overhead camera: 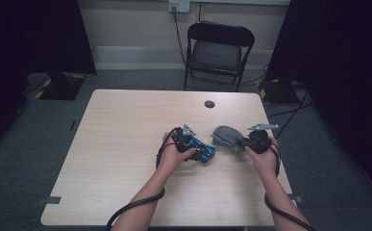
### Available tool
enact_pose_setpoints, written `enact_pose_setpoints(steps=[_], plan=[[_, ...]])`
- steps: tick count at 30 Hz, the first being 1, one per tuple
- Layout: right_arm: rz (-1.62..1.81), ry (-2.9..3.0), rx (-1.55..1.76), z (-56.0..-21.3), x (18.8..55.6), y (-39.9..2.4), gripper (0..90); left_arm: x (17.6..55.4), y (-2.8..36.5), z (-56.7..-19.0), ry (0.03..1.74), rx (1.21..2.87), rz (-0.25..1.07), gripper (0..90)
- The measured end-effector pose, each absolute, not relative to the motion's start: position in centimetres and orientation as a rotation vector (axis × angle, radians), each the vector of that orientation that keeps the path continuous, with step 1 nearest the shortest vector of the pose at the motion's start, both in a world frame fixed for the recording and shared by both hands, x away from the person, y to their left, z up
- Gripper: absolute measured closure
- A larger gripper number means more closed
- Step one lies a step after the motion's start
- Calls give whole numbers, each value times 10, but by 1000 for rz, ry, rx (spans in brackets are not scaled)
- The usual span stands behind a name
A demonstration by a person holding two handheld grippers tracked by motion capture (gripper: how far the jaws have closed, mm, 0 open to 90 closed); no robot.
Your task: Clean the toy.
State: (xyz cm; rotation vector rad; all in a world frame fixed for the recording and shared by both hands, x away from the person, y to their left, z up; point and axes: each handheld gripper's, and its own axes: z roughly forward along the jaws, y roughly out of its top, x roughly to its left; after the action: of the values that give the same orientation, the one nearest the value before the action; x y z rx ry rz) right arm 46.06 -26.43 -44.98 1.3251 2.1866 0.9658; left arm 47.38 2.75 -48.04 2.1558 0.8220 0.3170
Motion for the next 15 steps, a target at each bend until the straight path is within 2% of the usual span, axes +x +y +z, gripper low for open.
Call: enact_pose_setpoints(steps=[15], plan=[[941, 2196, 1298, -445, 494, -212, 773, 473, 28, -481, 821, 2146, 318, 101]])
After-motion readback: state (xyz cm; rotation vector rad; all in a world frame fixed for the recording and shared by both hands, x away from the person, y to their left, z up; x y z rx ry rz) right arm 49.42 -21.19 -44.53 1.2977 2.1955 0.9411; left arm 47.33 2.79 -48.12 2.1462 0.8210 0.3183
